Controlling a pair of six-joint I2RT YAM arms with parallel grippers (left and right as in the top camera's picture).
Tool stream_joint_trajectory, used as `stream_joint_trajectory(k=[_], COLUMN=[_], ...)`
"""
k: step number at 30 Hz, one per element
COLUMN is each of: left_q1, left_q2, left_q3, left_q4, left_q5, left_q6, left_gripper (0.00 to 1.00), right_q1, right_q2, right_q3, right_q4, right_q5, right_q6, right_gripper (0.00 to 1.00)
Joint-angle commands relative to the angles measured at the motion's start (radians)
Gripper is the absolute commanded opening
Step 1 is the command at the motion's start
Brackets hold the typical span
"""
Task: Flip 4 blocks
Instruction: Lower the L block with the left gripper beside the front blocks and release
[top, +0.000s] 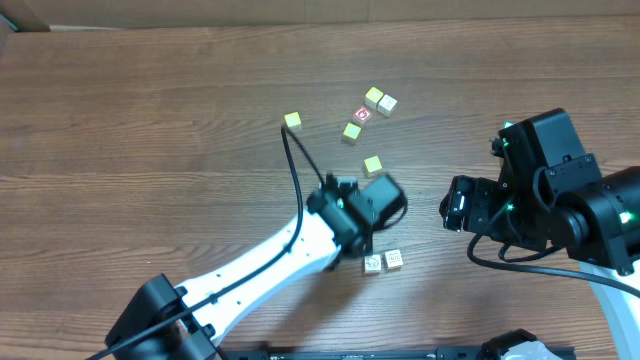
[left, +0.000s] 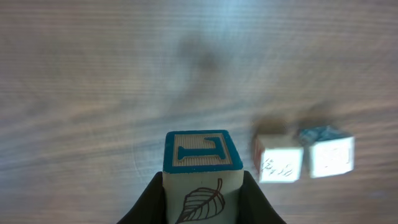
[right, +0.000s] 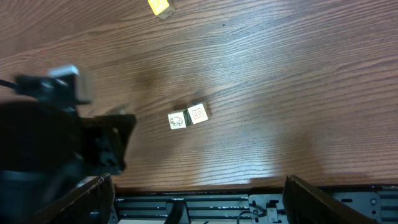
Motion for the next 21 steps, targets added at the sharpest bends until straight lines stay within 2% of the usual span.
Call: stream_joint_trajectory(k=[1, 7, 11, 21], left_q1=[-0.026, -0.031, -0.031, -0.031], left_q2=[-0.052, -0.051, -0.051, -0.050], left_q3=[-0.127, -0.278, -0.340, -0.372], left_q4=[0.090, 0.281, 0.402, 0.464], left_q5=[0.063, 0.126, 0.175, 0.189], left_q6=[-0.060, -0.060, -0.013, 0.011], left_gripper=[0.06, 0.06, 0.09, 0.17], right_q1=[-0.001, -0.001, -0.001, -0.001], right_q2=[-0.009, -0.009, -0.009, -0.009], right_q3=[0.022, 0.021, 0.021, 0.021], right_q4=[0.002, 0.002, 0.002, 0.002], right_q5=[-0.003, -0.003, -0.003, -0.023], right_q6=[-0.019, -0.023, -0.023, -0.022], right_gripper=[0.87, 0.87, 0.87, 0.88])
